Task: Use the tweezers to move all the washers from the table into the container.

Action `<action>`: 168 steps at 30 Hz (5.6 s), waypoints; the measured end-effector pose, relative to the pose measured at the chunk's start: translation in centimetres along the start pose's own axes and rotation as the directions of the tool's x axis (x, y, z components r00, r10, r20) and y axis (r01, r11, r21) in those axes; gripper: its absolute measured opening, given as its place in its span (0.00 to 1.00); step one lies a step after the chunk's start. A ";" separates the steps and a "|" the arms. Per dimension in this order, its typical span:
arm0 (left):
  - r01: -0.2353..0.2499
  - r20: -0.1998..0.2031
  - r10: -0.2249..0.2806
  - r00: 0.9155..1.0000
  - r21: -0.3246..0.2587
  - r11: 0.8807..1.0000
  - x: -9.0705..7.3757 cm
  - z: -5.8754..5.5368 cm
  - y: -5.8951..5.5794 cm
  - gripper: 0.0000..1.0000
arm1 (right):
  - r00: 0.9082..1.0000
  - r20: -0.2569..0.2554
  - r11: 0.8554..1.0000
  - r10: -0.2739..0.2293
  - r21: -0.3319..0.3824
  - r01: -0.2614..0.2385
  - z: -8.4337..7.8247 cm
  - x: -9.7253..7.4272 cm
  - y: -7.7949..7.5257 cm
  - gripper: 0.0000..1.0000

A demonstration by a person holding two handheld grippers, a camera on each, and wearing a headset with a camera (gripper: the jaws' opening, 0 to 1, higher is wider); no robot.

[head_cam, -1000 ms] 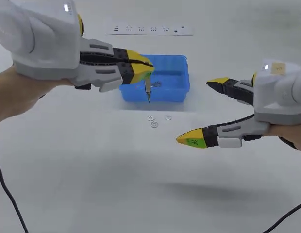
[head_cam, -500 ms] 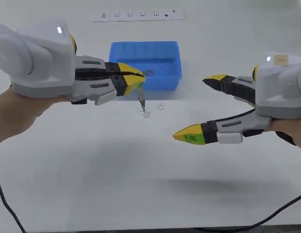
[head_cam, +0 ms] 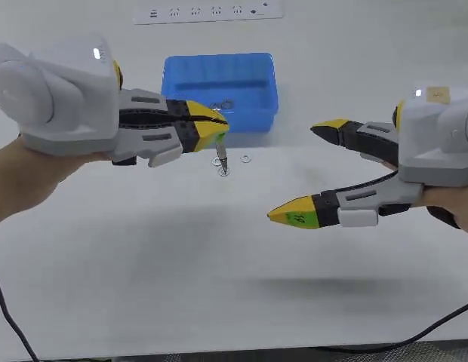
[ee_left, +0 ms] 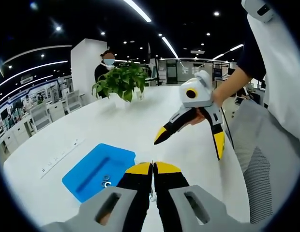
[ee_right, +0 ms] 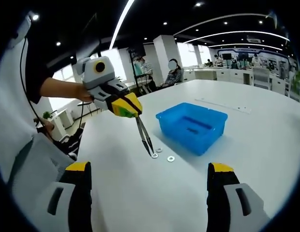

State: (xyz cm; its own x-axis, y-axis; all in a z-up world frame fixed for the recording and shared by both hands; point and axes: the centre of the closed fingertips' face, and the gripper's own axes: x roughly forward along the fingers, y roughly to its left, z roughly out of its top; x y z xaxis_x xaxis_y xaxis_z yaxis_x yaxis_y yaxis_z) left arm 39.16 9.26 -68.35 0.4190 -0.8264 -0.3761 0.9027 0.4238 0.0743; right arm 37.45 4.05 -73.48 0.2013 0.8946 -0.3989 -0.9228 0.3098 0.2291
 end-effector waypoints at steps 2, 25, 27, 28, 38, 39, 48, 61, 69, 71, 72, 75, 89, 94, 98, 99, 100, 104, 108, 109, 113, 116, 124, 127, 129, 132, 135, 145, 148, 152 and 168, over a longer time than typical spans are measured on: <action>0.001 -0.004 -0.001 1.000 0.007 1.000 0.0 -0.1 0.1 0.05 | 1.000 0.000 1.000 0.002 0.003 -0.002 -0.1 0.0 0.1 1.00; 0.032 -0.027 -0.032 0.999 -0.010 0.999 0.1 -1.2 -0.1 0.05 | 0.998 -0.002 0.997 0.057 0.051 -0.057 -0.6 0.5 1.4 0.99; 0.037 -0.036 -0.037 0.999 -0.010 0.999 0.1 -1.2 -0.1 0.05 | 0.998 0.002 0.997 0.063 0.054 -0.063 -0.5 0.6 1.6 0.99; 0.041 -0.040 -0.042 0.998 -0.009 0.999 0.1 -1.2 -0.1 0.05 | 0.998 0.003 0.996 0.065 0.053 -0.065 -0.5 0.7 1.7 0.99; 0.079 -0.087 -0.080 0.993 -0.009 0.997 -0.5 -1.9 -0.2 0.05 | 0.993 -0.018 0.993 0.118 0.004 -0.118 0.2 3.3 1.8 0.89; 0.079 -0.089 -0.080 0.993 -0.010 0.997 -0.5 -1.9 -0.1 0.05 | 0.992 -0.018 0.993 0.121 -0.001 -0.121 0.4 3.7 1.8 0.88; 0.079 -0.105 -0.079 0.991 -0.006 0.997 -0.3 -2.0 -0.1 0.05 | 0.990 -0.045 0.982 0.136 -0.129 -0.141 1.5 7.2 1.3 0.63; 0.084 -0.102 -0.084 0.991 -0.010 0.996 0.3 -1.9 -0.3 0.05 | 0.987 -0.099 0.962 0.124 -0.230 -0.144 0.3 8.6 0.6 0.27; 0.084 -0.100 -0.085 0.991 -0.015 0.996 0.6 -1.9 -0.3 0.06 | 0.983 -0.116 0.951 0.139 -0.260 -0.165 0.3 9.0 0.3 0.17; 0.083 -0.100 -0.084 0.991 -0.018 0.996 0.6 -2.0 -0.2 0.06 | 0.981 -0.119 0.947 0.150 -0.269 -0.177 0.2 9.1 0.4 0.16; 0.083 -0.100 -0.084 0.991 -0.018 0.996 0.6 -2.0 -0.2 0.06 | 0.980 -0.121 0.944 0.156 -0.274 -0.184 0.2 9.1 0.5 0.15; 0.082 -0.101 -0.084 0.991 -0.019 0.996 0.6 -2.0 -0.1 0.06 | 0.978 -0.129 0.940 0.166 -0.280 -0.196 0.0 9.2 0.7 0.12; 0.069 -0.109 -0.073 0.991 -0.039 0.997 1.2 -2.0 0.0 0.06 | 0.970 -0.147 0.926 0.193 -0.299 -0.230 -0.1 9.2 0.9 0.09; 0.055 -0.099 -0.060 0.993 -0.054 0.997 1.1 -1.6 -0.1 0.07 | 0.973 -0.136 0.930 0.188 -0.295 -0.221 0.1 9.0 0.9 0.09; 0.059 -0.087 -0.065 0.994 -0.066 0.996 0.6 -1.3 -0.3 0.12 | 0.975 -0.129 0.931 0.181 -0.298 -0.213 0.5 8.8 0.8 0.09; 0.056 -0.087 -0.062 0.994 -0.064 0.996 0.5 -1.3 -0.3 0.14 | 0.975 -0.125 0.932 0.181 -0.294 -0.211 0.7 8.8 0.9 0.09; 0.052 -0.089 -0.057 0.994 -0.058 0.997 0.4 -1.3 -0.3 0.17 | 0.976 -0.119 0.934 0.182 -0.291 -0.209 0.8 8.8 0.9 0.09; 0.046 -0.102 -0.051 0.994 -0.046 0.998 0.0 -1.6 -0.5 0.20 | 0.976 -0.122 0.932 0.179 -0.297 -0.208 1.0 8.7 1.0 0.09; 0.014 -0.091 -0.019 0.996 -0.048 0.999 -0.6 -1.3 -0.1 0.25 | 0.976 -0.127 0.929 0.180 -0.304 -0.211 1.3 8.4 1.4 0.09; -0.015 -0.080 0.011 0.997 -0.048 0.999 -0.8 -1.2 0.3 0.28 | 0.976 -0.127 0.929 0.179 -0.305 -0.210 1.4 8.4 1.5 0.09; -0.053 -0.080 0.050 0.996 -0.033 0.998 -1.4 -1.2 0.5 0.42 | 0.976 -0.125 0.927 0.179 -0.311 -0.210 2.0 8.0 1.8 0.09; -0.099 -0.090 0.093 0.992 -0.057 0.993 -2.3 -1.5 0.9 0.50 | 0.976 -0.127 0.924 0.179 -0.319 -0.211 2.5 7.8 1.9 0.09; -0.152 -0.054 0.146 0.988 -0.119 0.981 -4.8 -1.7 0.4 0.65 | 0.978 -0.103 0.919 0.180 -0.338 -0.204 5.2 6.9 2.1 0.09; -0.157 -0.033 0.154 0.988 -0.141 0.977 -5.7 -1.6 0.1 0.72 | 0.980 -0.097 0.917 0.175 -0.347 -0.198 6.1 6.6 2.0 0.09; -0.159 -0.023 0.157 0.987 -0.154 0.975 -6.1 -1.6 -0.1 0.77 | 0.981 -0.093 0.915 0.169 -0.356 -0.191 6.8 6.4 1.8 0.09; -0.163 -0.006 0.165 0.986 -0.177 0.971 -6.7 -1.7 -0.3 0.84 | 0.983 -0.084 0.914 0.160 -0.363 -0.180 7.7 6.2 1.5 0.09; -0.175 0.005 0.179 0.984 -0.195 0.965 -7.3 -1.9 -0.2 0.91 | 0.985 -0.079 0.909 0.152 -0.379 -0.171 8.7 6.1 1.3 0.09; -0.246 0.081 0.278 0.957 -0.280 0.928 -9.2 -2.2 1.0 1.00 | 0.990 -0.050 0.905 0.132 -0.402 -0.141 11.6 6.5 -0.6 0.09; -0.253 0.068 0.282 0.957 -0.281 0.926 -9.3 -2.9 1.1 1.00 | 0.992 -0.043 0.907 0.122 -0.400 -0.129 12.1 6.8 -1.7 0.09; -0.252 0.065 0.283 0.957 -0.303 0.919 -9.4 -3.7 1.1 1.00 | 0.993 -0.033 0.914 0.112 -0.388 -0.116 12.5 7.7 -3.2 0.09; -0.316 0.063 0.366 0.928 -0.387 0.866 -12.0 -5.9 2.0 1.00 | 0.996 -0.067 0.947 0.050 -0.314 -0.069 8.7 13.0 -8.9 0.09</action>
State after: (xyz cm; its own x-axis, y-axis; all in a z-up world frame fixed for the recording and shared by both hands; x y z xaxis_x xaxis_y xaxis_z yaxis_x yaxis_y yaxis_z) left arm 35.31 22.21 -69.14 0.7260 -0.6353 -0.2634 0.6119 0.7715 -0.1741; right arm 51.14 15.72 -73.02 0.1322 0.8854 -0.4456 -0.9908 0.1305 -0.0348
